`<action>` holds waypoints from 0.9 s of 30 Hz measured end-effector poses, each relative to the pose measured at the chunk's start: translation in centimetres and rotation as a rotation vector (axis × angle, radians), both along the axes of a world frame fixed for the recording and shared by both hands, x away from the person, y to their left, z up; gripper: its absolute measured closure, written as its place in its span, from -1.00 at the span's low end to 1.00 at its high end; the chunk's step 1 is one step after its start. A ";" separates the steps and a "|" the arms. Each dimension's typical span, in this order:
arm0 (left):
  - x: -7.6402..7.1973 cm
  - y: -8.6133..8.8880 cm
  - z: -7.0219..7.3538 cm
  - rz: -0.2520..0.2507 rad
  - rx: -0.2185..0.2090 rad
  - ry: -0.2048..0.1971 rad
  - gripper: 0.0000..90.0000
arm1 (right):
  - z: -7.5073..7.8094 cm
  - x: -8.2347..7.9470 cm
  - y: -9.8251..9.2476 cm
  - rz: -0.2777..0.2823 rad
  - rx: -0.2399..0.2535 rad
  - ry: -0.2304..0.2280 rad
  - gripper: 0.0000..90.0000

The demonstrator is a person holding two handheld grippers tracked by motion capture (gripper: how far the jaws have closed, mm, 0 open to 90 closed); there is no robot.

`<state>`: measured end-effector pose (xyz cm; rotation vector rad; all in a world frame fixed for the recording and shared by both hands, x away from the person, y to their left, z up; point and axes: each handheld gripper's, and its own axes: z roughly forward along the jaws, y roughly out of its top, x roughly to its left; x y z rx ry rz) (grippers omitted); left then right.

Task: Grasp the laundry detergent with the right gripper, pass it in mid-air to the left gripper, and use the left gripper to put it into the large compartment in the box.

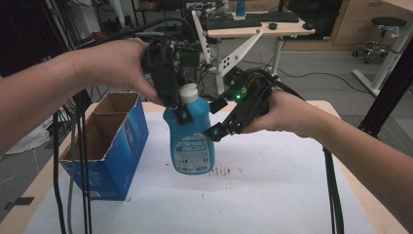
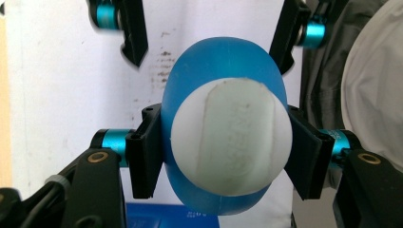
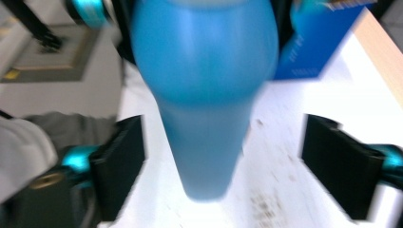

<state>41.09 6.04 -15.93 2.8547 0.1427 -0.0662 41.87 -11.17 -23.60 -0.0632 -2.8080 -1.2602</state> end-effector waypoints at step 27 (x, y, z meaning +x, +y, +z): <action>0.1 8.8 5.5 0.342 -0.039 -0.058 -0.15 | -5.9 3.6 -5.6 -0.085 -0.528 0.129 -0.70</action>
